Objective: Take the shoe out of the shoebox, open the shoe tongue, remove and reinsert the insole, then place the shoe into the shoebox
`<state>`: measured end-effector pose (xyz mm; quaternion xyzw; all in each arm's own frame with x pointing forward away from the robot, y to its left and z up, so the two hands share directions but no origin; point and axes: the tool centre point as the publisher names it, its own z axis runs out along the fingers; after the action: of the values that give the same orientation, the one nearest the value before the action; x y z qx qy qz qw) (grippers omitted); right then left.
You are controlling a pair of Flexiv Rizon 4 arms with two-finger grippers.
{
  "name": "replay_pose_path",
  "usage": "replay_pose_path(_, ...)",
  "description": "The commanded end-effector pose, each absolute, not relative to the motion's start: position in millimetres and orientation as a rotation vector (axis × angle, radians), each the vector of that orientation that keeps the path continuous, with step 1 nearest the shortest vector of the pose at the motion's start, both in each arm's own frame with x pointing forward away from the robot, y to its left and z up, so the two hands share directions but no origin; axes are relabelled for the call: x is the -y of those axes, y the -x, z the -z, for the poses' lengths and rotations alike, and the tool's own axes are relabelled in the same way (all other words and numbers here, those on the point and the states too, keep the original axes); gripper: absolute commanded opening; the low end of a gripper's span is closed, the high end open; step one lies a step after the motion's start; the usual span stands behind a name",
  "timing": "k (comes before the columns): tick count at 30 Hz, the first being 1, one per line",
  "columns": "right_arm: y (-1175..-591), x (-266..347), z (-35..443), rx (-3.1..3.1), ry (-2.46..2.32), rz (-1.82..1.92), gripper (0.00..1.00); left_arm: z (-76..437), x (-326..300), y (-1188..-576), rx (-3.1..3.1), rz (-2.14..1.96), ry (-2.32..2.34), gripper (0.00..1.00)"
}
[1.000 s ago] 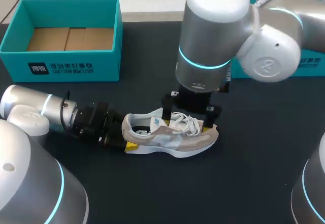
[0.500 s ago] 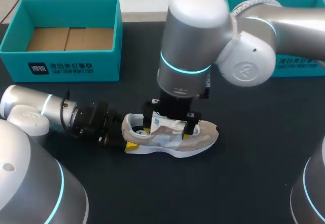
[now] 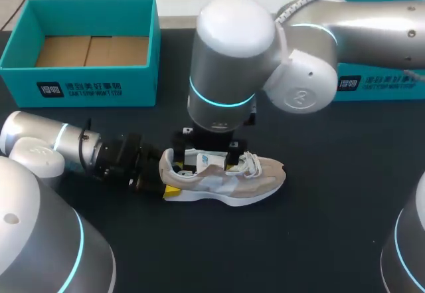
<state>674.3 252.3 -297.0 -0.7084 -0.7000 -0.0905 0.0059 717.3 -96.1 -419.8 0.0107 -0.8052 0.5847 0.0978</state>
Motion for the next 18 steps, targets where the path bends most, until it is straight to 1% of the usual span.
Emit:
replay_pose_path(1,-674,-289,297,2.111,2.567,0.073,1.00,427,98,-718,2.384,-1.733,-0.034,0.00)
replay_pose_path(11,-691,-279,305,2.183,2.765,-0.086,1.00,427,98,-718,2.384,-1.733,-0.034,0.00)
replay_pose_path(18,-697,-264,313,2.112,2.843,-0.168,1.00,427,98,-718,2.384,-1.733,-0.034,0.00)
